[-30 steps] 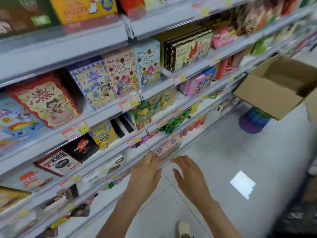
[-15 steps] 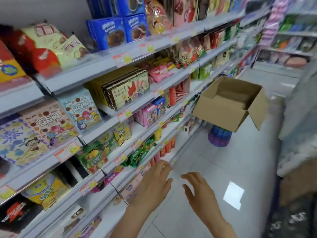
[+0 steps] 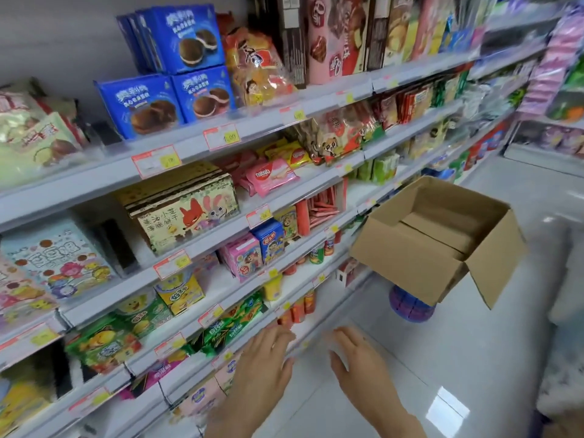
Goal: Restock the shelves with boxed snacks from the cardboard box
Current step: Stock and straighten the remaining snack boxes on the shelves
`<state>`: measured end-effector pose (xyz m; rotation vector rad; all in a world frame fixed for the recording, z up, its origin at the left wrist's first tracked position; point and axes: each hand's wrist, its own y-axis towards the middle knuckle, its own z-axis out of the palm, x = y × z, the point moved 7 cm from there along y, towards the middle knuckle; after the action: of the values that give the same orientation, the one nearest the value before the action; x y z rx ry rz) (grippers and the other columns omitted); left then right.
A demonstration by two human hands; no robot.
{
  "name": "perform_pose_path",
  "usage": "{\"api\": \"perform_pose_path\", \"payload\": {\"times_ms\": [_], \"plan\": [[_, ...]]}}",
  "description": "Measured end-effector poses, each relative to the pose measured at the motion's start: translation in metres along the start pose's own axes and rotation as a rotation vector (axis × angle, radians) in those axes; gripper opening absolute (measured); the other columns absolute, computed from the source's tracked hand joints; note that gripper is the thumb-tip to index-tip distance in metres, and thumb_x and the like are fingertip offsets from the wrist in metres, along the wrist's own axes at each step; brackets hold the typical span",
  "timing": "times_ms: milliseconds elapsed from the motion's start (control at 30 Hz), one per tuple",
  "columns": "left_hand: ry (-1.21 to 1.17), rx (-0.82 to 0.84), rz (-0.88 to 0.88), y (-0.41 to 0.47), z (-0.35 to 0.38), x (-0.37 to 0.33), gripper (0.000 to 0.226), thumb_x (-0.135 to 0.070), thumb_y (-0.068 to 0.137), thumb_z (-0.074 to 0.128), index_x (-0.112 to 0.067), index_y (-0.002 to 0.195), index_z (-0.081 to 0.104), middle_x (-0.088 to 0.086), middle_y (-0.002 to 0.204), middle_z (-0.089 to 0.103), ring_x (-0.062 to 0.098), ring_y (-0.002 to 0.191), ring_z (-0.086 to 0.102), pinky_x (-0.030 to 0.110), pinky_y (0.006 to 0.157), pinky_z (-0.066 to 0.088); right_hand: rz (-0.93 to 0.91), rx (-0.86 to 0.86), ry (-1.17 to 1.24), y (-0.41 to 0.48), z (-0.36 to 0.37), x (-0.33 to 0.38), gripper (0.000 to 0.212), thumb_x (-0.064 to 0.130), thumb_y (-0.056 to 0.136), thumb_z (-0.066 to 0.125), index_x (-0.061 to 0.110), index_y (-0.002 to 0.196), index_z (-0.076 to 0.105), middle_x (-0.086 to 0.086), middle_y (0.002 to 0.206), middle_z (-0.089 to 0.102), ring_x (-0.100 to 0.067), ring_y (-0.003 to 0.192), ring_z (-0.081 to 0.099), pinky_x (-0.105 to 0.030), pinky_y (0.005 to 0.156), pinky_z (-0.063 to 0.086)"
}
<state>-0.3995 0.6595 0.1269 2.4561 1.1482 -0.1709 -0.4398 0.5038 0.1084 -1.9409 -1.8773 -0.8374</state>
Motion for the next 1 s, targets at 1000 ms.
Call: {"api": "perform_pose_path", "payload": {"times_ms": [1000], "plan": [[0.185,-0.269,-0.060,0.404,0.069,-0.058,0.019,-0.034,0.082,0.050,-0.029,0.100,0.051,-0.013,0.100,0.049,0.004,0.090,0.047,0.015,0.067,0.045,-0.284,-0.047,0.076,0.330,-0.159,-0.210,0.024,0.020,0.077,0.058,0.031,0.098,0.063,0.018,0.096,0.054,-0.006,0.069,0.054,-0.013,0.063,0.042]]}}
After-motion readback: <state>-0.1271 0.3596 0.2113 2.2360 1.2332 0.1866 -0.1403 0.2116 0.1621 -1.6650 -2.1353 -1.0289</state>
